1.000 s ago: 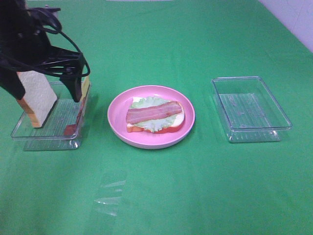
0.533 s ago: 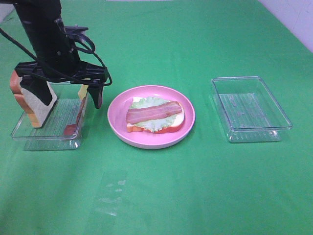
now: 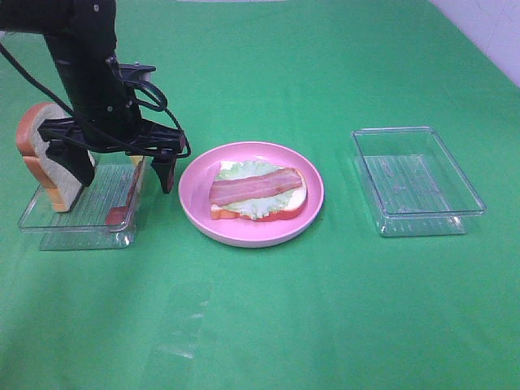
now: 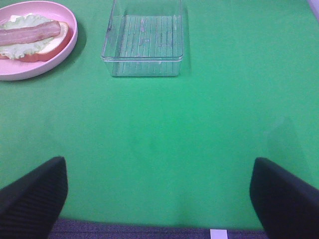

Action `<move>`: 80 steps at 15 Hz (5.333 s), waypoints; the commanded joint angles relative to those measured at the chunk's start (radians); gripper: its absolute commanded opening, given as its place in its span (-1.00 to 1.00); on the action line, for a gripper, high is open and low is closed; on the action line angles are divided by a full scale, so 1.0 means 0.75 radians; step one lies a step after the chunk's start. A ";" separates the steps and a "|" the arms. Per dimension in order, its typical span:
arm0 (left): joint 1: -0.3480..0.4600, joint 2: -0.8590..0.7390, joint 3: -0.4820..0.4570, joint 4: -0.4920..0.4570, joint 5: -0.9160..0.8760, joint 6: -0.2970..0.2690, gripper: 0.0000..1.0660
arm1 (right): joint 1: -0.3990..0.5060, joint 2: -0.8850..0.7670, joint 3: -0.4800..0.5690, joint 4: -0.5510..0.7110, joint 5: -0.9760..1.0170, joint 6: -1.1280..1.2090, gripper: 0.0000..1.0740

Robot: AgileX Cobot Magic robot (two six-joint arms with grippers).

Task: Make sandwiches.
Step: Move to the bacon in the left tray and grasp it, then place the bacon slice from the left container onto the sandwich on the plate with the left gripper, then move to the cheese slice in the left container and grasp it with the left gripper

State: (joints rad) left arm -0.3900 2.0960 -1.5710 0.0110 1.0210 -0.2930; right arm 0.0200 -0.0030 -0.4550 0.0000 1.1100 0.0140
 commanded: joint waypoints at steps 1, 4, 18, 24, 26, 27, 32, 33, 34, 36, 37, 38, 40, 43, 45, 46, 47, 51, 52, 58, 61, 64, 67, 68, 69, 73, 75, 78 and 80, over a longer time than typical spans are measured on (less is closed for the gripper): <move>-0.007 0.025 -0.004 0.001 0.001 0.019 0.82 | 0.003 -0.041 0.003 0.007 -0.004 -0.009 0.76; -0.007 0.037 -0.004 -0.005 -0.013 0.020 0.62 | 0.003 -0.041 0.003 0.007 -0.004 -0.009 0.76; -0.007 0.032 -0.004 -0.015 -0.020 0.016 -0.68 | 0.003 -0.041 0.003 0.000 -0.004 -0.008 0.76; -0.007 0.027 -0.004 -0.015 -0.015 0.019 -1.00 | 0.003 -0.041 0.003 0.000 -0.004 -0.008 0.76; -0.009 -0.005 -0.004 -0.036 0.009 0.017 -1.00 | 0.003 -0.041 0.003 0.000 -0.004 -0.008 0.76; -0.024 -0.049 -0.004 -0.040 0.037 0.016 -1.00 | 0.003 -0.041 0.003 0.000 -0.004 -0.008 0.76; -0.083 -0.247 -0.016 -0.076 0.057 0.069 -1.00 | 0.003 -0.041 0.003 0.007 -0.004 -0.008 0.75; -0.103 -0.256 -0.047 -0.125 0.059 0.112 -1.00 | 0.003 -0.041 0.003 0.007 -0.004 -0.008 0.75; -0.119 -0.256 -0.089 -0.204 0.052 0.176 -1.00 | 0.003 -0.041 0.003 0.007 -0.004 -0.008 0.75; -0.135 -0.247 -0.136 -0.331 0.012 0.267 -1.00 | 0.003 -0.041 0.003 0.007 -0.004 -0.008 0.75; -0.137 -0.224 -0.179 -0.432 0.008 0.355 -1.00 | 0.003 -0.041 0.003 0.000 -0.004 -0.008 0.75; -0.137 -0.177 -0.224 -0.543 0.011 0.443 -1.00 | 0.003 -0.041 0.003 0.000 -0.004 -0.008 0.75; -0.137 0.016 -0.412 -0.795 0.036 0.639 -1.00 | 0.003 -0.041 0.003 0.000 -0.004 -0.008 0.75; -0.149 0.213 -0.597 -0.913 0.103 0.685 -1.00 | 0.003 -0.041 0.003 0.007 -0.004 -0.008 0.75; -0.171 0.301 -0.692 -0.917 0.129 0.685 -1.00 | 0.003 -0.041 0.003 0.007 -0.004 -0.008 0.75; -0.184 0.352 -0.747 -0.919 0.149 0.684 -1.00 | 0.003 -0.041 0.003 0.007 -0.004 -0.008 0.75; -0.192 0.392 -0.781 -0.919 0.168 0.683 -1.00 | 0.003 -0.041 0.003 0.007 -0.004 -0.008 0.75; -0.191 0.456 -0.799 -0.841 0.177 0.665 -1.00 | 0.003 -0.039 0.003 0.007 -0.004 -0.008 0.75; -0.191 0.459 -0.799 -0.735 0.177 0.621 -1.00 | 0.003 -0.039 0.003 0.007 -0.004 -0.008 0.75; -0.191 0.459 -0.799 -0.383 0.161 0.403 -1.00 | 0.003 -0.040 0.003 0.007 -0.004 -0.008 0.74; -0.191 0.459 -0.799 -0.329 0.168 0.333 -1.00 | 0.003 -0.040 0.003 0.007 -0.004 -0.008 0.74; -0.191 0.459 -0.799 -0.297 0.167 0.296 -0.98 | 0.003 -0.040 0.003 0.007 -0.004 -0.008 0.74; -0.191 0.459 -0.799 -0.251 0.168 0.255 -0.60 | 0.003 -0.040 0.003 0.007 -0.004 -0.008 0.74; -0.191 0.459 -0.801 -0.225 0.165 0.204 -0.22 | 0.003 -0.040 0.003 0.007 -0.004 -0.008 0.74; -0.192 0.457 -0.864 -0.157 0.232 0.121 0.93 | 0.003 -0.040 0.003 0.007 -0.004 -0.008 0.74; -0.192 0.373 -0.971 -0.151 0.393 0.129 0.90 | 0.003 -0.040 0.003 0.007 -0.004 -0.008 0.74; -0.192 0.287 -0.965 -0.149 0.393 0.129 0.89 | 0.003 -0.040 0.003 0.007 -0.004 -0.008 0.74; -0.139 0.085 -0.683 -0.073 0.393 0.107 0.89 | 0.003 -0.040 0.003 0.007 -0.004 -0.008 0.74; -0.053 0.013 -0.512 -0.056 0.393 0.063 0.89 | 0.003 -0.037 0.003 0.000 -0.004 -0.008 0.74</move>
State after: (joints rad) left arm -0.4350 2.1190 -1.9720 -0.0400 1.2160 -0.2300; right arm 0.0200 -0.0030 -0.4550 0.0000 1.1100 0.0140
